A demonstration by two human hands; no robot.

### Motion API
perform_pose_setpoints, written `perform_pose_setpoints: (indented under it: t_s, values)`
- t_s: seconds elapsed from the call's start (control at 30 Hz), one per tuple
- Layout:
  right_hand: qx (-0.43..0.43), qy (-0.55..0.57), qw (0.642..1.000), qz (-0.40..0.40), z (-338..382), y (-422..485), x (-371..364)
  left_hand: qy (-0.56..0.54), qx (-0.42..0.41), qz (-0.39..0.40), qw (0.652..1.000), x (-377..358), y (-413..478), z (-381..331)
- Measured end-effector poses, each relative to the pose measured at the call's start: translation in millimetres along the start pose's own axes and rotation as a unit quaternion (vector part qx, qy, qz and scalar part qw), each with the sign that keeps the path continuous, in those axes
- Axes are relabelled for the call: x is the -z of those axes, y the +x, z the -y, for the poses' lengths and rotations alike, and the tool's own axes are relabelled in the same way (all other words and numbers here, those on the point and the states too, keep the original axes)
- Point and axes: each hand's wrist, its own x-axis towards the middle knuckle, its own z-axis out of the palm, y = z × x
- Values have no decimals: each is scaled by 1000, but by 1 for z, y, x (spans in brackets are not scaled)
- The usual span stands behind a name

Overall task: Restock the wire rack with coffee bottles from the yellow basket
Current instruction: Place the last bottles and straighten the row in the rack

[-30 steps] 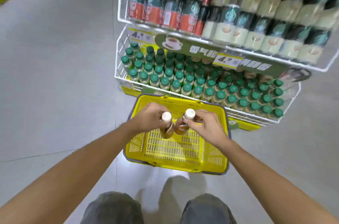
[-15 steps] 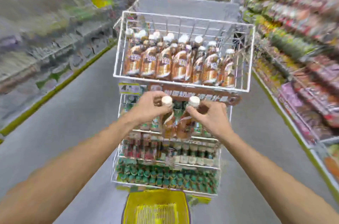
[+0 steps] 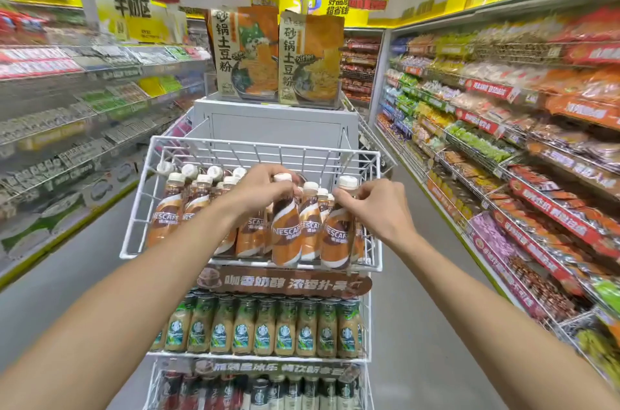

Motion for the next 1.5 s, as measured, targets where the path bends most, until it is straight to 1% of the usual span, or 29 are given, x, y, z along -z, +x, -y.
perform_pose_setpoints:
  t_s: [0.07,0.17,0.27,0.4,0.63,0.73,0.83,1.03,1.2,1.33,1.43,1.5]
  values:
    - [0,-22,1000,15,-7,17,-7,0,29,18,999,2,11,2]
    - [-2,-46,998,42,-19,32,-22,9,54,21,998,8,25,13]
    - [-2,-66,996,61,-28,39,-36,-9,68,23,997,9,36,26]
    - [-27,-68,992,99,-38,49,-45,-28,81,20,996,2,48,38]
    - [-57,-61,986,145,-43,56,-54,27,84,-31,996,-12,61,50]
    - [-60,-60,985,151,-45,57,-58,40,91,-36,994,-14,65,54]
    - [-63,-63,984,154,-47,57,-59,33,115,-28,992,-17,66,54]
    - [-55,-74,982,165,-48,59,-60,84,145,-32,985,-25,64,48]
    - [-69,-75,980,170,-46,58,-59,103,128,-34,986,-29,58,44]
    - [-78,-69,978,178,-43,59,-57,116,113,-50,986,-27,55,43]
    - [-69,-98,975,186,-31,58,-50,143,72,-63,985,-11,44,33]
    - [-56,-130,977,158,-20,56,-43,158,35,-75,984,11,38,24]
